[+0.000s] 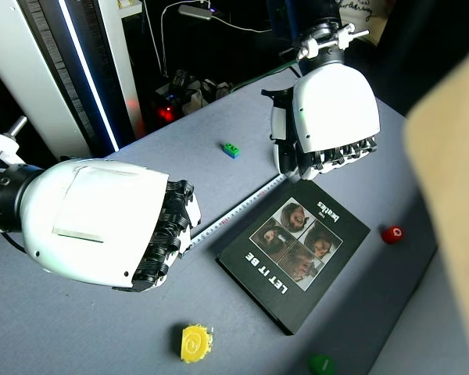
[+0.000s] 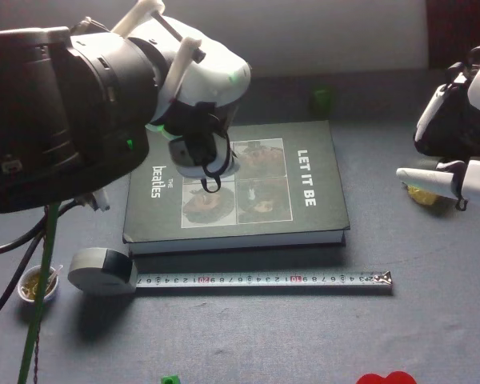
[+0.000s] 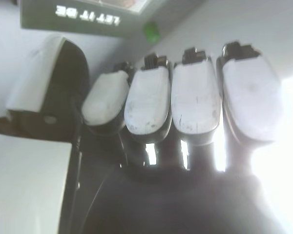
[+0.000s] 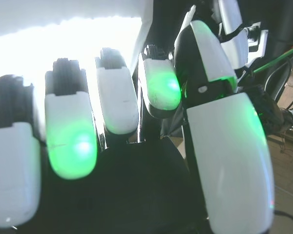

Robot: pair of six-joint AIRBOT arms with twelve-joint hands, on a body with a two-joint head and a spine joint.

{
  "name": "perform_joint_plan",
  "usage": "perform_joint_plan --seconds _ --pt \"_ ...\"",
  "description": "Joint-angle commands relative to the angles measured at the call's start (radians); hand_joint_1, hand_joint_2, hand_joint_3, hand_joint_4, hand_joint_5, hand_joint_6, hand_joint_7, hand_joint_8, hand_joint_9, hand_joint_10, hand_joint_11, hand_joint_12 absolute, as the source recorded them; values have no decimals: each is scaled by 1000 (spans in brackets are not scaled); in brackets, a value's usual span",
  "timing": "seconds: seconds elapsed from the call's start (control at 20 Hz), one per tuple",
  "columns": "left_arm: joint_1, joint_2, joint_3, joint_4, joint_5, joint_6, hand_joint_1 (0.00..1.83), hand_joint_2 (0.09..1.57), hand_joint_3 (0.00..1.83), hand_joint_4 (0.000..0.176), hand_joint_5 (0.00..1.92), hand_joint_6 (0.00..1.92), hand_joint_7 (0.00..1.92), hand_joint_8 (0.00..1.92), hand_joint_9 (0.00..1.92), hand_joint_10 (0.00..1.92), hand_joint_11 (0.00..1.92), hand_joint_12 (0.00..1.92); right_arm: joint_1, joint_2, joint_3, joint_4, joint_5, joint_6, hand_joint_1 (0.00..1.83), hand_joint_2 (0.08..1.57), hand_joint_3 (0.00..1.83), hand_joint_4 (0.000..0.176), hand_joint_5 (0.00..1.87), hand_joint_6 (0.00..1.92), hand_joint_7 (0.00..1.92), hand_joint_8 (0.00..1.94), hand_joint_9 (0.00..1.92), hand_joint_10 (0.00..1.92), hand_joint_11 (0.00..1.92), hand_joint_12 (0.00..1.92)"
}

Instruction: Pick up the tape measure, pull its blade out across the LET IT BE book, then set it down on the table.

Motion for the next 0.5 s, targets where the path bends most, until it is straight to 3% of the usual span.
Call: perform_joint_plan --seconds 0.0,0.45 --pt "-13 -4 0 66 -28 6 683 1237 4 0 1300 1921 1434 1921 1422 1921 1422 1921 15 7 -1 -3 121 5 765 1303 11 176 1367 1921 1543 1941 1761 1921 1911 1921" --pt "-16 -5 2 67 -31 6 697 1239 2 0 1287 1921 1424 1921 1422 1921 1416 1921 15 8 -1 -3 120 7 777 1317 9 176 1372 1921 1533 1941 1758 1921 1908 1921"
